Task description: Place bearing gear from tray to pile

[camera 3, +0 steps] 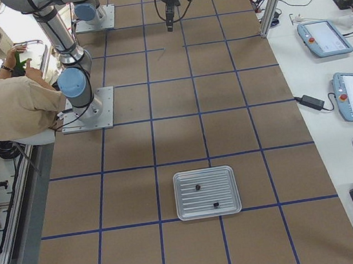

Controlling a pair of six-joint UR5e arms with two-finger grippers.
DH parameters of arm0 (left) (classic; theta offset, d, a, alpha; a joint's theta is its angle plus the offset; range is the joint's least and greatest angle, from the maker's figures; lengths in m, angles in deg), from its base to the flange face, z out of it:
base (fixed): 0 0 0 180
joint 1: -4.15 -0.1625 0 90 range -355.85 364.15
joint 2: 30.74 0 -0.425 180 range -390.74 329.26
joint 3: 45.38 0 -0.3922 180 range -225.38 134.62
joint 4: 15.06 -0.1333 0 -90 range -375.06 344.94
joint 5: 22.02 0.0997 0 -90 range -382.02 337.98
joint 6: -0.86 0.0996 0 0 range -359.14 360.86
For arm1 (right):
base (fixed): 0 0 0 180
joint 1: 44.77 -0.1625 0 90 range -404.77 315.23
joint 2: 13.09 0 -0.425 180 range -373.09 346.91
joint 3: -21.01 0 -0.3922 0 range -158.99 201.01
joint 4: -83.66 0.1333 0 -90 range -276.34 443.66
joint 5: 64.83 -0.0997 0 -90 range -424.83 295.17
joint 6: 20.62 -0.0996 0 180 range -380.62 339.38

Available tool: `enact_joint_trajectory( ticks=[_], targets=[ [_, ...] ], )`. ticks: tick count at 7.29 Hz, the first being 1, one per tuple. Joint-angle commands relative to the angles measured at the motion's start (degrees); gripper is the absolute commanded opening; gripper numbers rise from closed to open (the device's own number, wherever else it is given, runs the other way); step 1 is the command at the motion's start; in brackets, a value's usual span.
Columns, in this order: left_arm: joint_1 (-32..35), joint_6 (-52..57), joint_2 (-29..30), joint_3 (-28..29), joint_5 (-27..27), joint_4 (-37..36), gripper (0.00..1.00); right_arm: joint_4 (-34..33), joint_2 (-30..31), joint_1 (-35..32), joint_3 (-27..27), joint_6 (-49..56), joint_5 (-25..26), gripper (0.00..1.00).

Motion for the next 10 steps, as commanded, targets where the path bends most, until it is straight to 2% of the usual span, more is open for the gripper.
enact_joint_trajectory(
  ticks=[1, 10],
  targets=[
    [-0.04, 0.07, -0.06, -0.01, 0.03, 0.0, 1.0, 0.42, 0.07, 0.07, -0.01, -0.49, 0.09, 1.0],
    [-0.83, 0.16, -0.68, -0.28, -0.14, -0.62, 1.0, 0.08, -0.28, 0.34, 0.16, -0.66, 1.23, 1.0]
  ],
)
